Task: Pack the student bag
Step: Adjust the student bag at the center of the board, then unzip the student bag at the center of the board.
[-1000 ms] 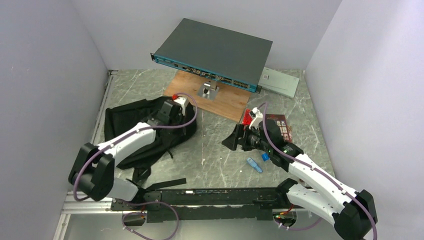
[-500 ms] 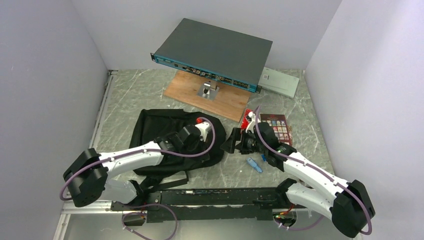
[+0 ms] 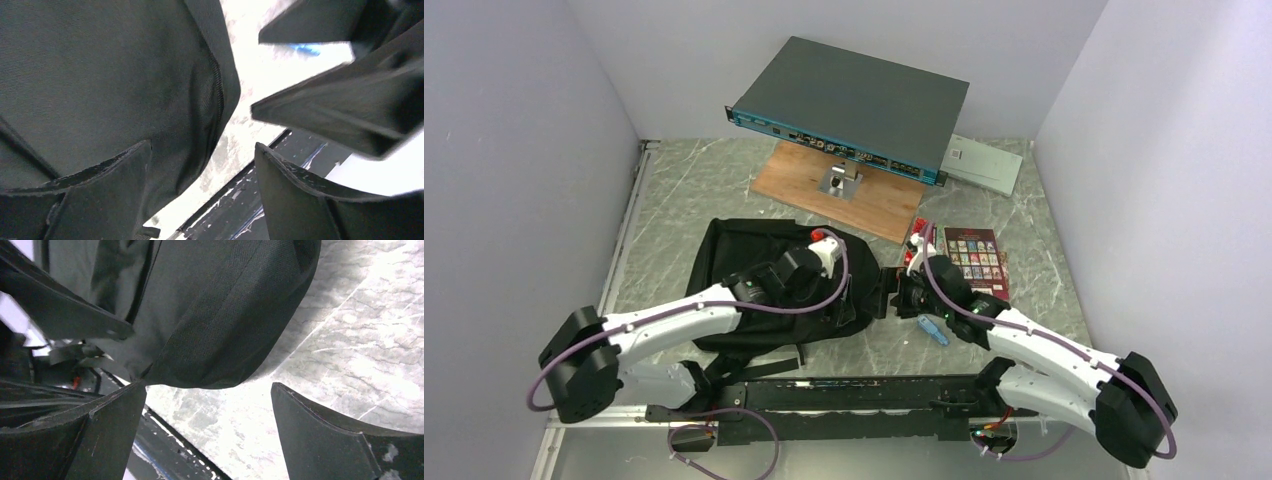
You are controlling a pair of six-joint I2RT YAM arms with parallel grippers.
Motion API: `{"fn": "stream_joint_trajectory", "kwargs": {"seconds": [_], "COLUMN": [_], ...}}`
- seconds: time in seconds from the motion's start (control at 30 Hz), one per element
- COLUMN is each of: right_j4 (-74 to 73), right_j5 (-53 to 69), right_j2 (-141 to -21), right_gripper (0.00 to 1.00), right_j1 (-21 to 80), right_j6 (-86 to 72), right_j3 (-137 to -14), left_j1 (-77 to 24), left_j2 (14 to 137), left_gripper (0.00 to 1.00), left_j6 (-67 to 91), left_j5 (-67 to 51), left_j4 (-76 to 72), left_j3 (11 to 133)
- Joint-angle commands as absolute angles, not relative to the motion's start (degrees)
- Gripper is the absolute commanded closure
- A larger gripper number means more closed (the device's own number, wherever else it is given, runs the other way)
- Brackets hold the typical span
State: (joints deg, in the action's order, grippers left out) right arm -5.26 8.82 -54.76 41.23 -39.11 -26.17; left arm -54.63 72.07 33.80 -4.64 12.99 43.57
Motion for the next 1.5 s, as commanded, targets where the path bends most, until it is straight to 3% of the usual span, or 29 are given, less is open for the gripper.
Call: {"fn": "stream_joint_trajectory", "kwargs": {"seconds": [0.0,0.2,0.4,0.57,0.8,0.9,1.03,1.07,1.17,1.3,1.47], "right_j4": [-3.92,-3.87,-4.58,-1.15,-2.57,-1.46,1.92,3.2,8.65,19.35,15.79], "right_j5": [-1.74,-22.1,-30.67,-27.57,-27.49,-28.25,-28.46,-29.21,-31.81,-24.92,-24.46], "right_j2": [-54.76,-65.7,-86.39,-94.8,-98.7,-99.88,-98.31,-96.88,-90.44,-84.51,-86.3], "right_gripper": [0.02,0.04,0.21,0.25,0.33,0.49,0.95,1.0,1.0,1.0,1.0], "right_j1": [48.47,68.43,81.26,83.06,84.04,84.45,84.42,84.46,83.9,82.6,82.62], "right_j6": [-35.9,-35.23,-33.07,-31.66,-28.7,-29.67,-30.08,-29.49,-28.29,-28.43,-29.07], "right_j3": [-27.83,-34.09,-48.35,-52.03,-56.41,-55.54,-52.98,-51.75,-45.9,-38.53,-40.16], "left_j1": [-54.51,-54.43,-54.23,-54.26,-54.25,-54.23,-54.23,-54.23,-54.14,-54.11,-52.54], "left_j2": [64.94,47.52,33.06,27.48,28.65,29.68,31.32,31.71,33.23,37.92,48.21], "left_gripper": [0.17,0.07,0.05,0.04,0.04,0.04,0.01,0.0,0.0,0.0,0.0], "left_j6": [31.88,35.89,41.99,44.72,45.12,43.32,44.84,44.98,45.72,51.65,60.37], "left_j5": [4.94,23.07,36.25,37.25,38.77,38.05,35.98,35.61,33.74,29.19,25.45], "left_j4": [18.65,28.21,34.08,36.81,39.52,37.04,36.8,36.24,34.2,33.37,28.57], "left_j3": [48.69,45.77,42.46,40.27,41.86,41.41,40.41,39.86,38.28,35.74,29.12]}}
